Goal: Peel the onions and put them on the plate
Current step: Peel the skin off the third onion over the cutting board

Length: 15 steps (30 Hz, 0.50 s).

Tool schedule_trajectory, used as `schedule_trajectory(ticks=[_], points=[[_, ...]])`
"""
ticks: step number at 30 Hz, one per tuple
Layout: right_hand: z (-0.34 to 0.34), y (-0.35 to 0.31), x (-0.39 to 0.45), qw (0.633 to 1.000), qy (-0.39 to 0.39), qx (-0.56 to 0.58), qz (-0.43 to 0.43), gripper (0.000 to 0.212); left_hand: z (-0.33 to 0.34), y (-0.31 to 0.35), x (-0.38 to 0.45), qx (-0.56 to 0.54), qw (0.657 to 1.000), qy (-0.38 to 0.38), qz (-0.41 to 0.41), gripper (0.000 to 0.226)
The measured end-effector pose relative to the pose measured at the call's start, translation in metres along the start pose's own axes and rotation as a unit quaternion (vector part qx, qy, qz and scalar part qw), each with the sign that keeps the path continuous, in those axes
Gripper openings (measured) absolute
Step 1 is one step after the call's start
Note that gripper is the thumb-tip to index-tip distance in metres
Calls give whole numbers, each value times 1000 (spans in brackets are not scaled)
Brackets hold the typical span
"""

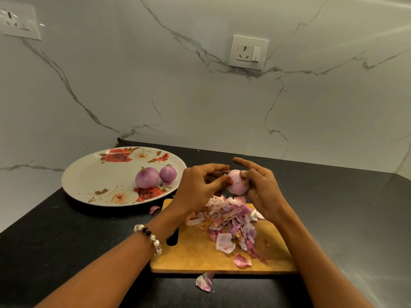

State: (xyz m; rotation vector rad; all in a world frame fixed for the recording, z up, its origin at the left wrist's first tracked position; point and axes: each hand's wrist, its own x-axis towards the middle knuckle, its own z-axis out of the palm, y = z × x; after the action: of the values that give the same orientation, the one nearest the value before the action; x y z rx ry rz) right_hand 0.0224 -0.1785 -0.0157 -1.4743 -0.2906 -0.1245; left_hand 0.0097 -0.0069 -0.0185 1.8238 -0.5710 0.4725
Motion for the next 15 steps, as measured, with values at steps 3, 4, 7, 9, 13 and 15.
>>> schedule_trajectory(ticks=[3, 4, 7, 9, 13, 15], points=[[1, 1, -1, 999, -18, -33, -3, 36, 0, -1, 0, -9, 999, 7, -31, 27], [2, 1, -1, 999, -19, -34, -3, 36, -1, -1, 1, -14, 999, 11, -41, 22], [4, 0, -2, 1000, -16, -15, -3, 35, -3, -1, 1, -27, 998, 17, -55, 16], [4, -1, -2, 1000, -13, 10, 0, 34, -3, 0, 1, -29, 998, 21, -57, 14], [3, -2, -2, 1000, -9, 27, 6, 34, -1, 0, 1, -53, 996, 17, -68, 14], [4, -2, -2, 1000, -10, 21, 5, 35, -2, 1, 1, -74, 994, 0, -76, 21]])
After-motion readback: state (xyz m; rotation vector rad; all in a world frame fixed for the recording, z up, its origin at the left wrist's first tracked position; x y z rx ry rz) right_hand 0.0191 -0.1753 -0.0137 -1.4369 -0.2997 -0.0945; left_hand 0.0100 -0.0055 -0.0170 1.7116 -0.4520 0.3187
